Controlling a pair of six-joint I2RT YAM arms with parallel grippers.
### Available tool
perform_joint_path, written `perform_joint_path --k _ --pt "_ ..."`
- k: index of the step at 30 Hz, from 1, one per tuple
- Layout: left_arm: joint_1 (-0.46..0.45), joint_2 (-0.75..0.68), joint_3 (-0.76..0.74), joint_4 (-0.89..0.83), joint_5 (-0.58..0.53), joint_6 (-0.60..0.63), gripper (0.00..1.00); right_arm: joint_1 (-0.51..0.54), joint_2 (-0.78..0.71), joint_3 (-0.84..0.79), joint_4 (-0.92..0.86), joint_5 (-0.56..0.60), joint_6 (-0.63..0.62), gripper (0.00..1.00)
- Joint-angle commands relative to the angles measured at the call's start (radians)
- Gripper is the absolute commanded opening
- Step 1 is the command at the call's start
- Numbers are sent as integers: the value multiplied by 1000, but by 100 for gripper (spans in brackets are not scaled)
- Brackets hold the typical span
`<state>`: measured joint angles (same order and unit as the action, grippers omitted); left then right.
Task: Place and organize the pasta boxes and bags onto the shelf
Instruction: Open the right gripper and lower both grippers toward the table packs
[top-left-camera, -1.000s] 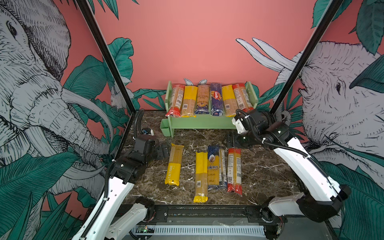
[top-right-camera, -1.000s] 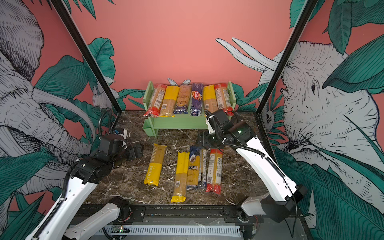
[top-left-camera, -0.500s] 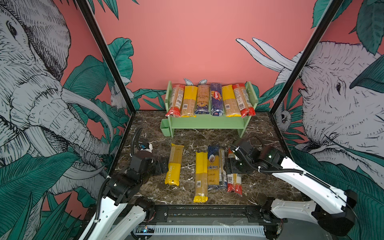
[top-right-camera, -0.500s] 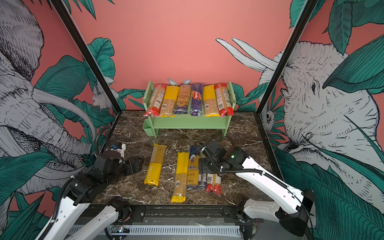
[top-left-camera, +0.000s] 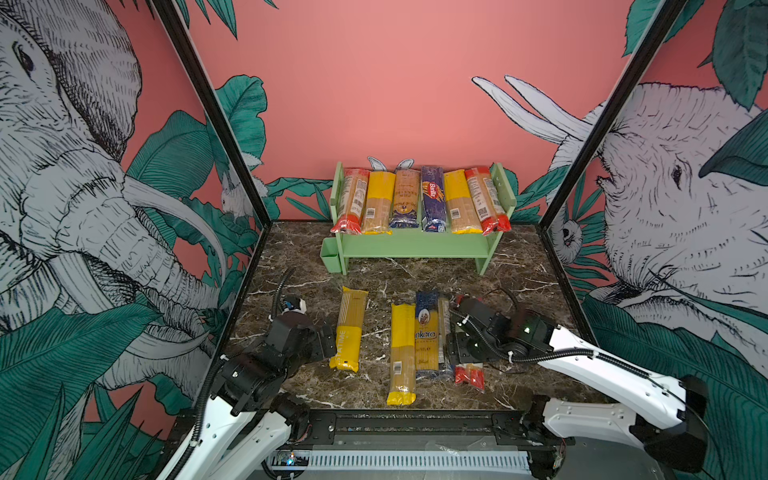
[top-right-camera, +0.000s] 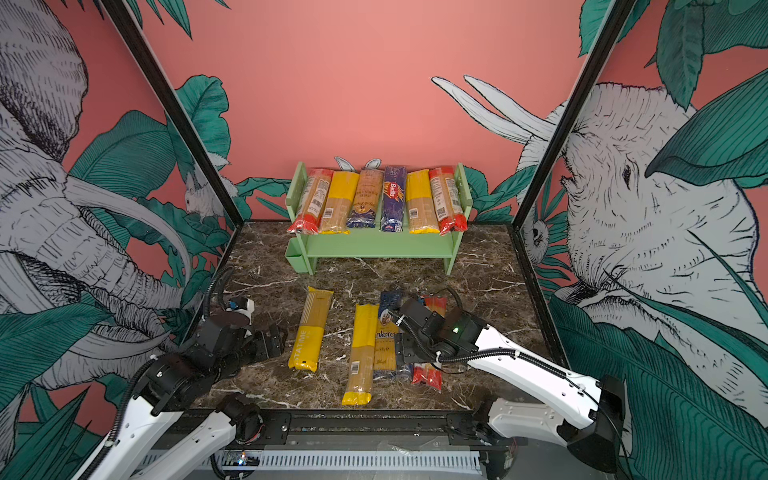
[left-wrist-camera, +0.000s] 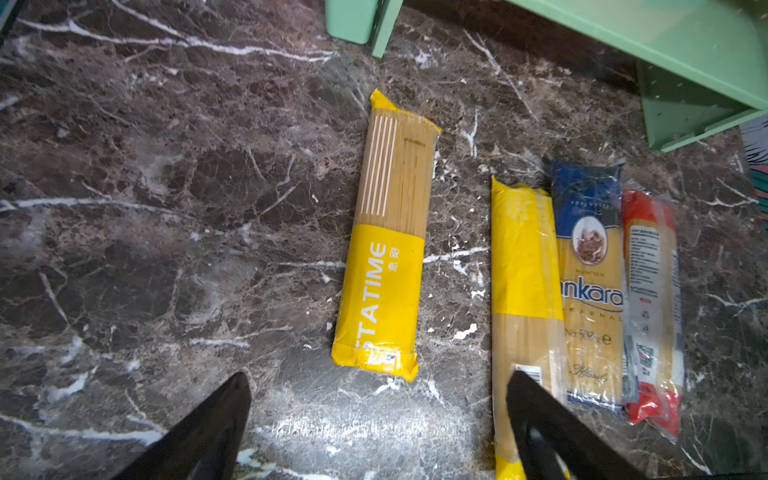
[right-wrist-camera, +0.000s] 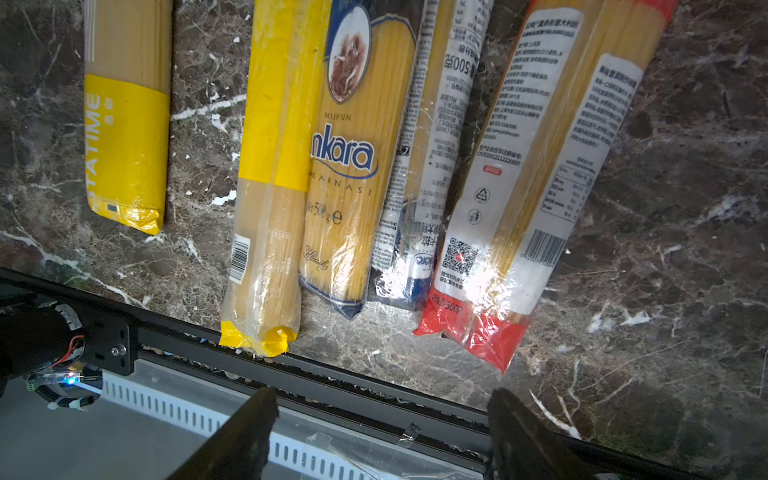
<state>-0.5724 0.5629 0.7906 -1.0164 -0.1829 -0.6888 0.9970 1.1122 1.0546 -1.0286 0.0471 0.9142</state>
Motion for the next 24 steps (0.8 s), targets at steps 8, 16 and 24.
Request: perform_joint_path --k 8,16,24 --pt "-75 87 -92 150 -110 -18 97 7 -55 -130 96 45 -26 79" --pt "-107 106 -246 387 -166 11 97 19 -130 -350 291 94 -49 79" --pt "-225 202 -315 505 -223 -4 98 134 -40 -342 312 207 -40 80"
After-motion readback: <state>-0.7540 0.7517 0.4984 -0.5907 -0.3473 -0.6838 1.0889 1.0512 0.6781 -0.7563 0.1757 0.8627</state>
